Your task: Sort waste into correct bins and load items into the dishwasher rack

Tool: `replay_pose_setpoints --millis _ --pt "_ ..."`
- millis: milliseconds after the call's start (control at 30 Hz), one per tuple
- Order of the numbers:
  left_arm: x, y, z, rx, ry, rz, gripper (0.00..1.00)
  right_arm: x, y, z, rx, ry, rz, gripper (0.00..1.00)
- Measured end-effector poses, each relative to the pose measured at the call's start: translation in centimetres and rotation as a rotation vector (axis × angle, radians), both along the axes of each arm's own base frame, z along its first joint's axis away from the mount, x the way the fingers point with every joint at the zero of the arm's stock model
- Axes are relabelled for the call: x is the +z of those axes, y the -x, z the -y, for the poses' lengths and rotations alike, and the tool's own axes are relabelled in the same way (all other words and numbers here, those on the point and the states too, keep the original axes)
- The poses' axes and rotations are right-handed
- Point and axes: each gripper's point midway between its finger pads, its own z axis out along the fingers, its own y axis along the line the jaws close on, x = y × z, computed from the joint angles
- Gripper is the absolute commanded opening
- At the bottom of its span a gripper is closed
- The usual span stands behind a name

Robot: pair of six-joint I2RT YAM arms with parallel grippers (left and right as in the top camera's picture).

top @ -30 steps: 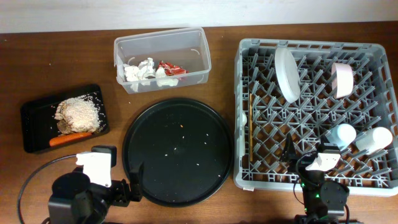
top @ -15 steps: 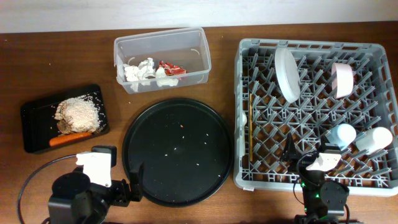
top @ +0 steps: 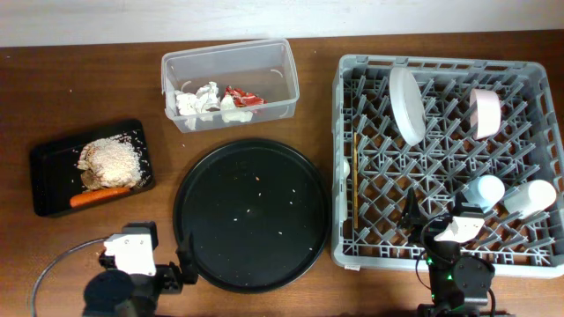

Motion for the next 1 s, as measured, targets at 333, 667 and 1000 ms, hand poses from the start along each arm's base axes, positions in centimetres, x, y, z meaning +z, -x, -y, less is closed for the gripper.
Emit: replay_pose_setpoints --millis 333,667,1000 --pt "-0.6 -6.8 0.7 -0.027 -0.057 0.635 0.99 0.0 0.0 0.0 -0.002 0.000 0.001 0.98" --pt "-5.6 -6.9 0.9 -0.073 -0.151 0.454 0.99 0.0 0.0 0.0 -0.002 0.000 0.001 0.98" --pt "-5.6 -6.9 0.9 -0.074 -0.154 0.454 0.99 0.0 0.0 0.0 -0.002 0.000 0.001 0.98"
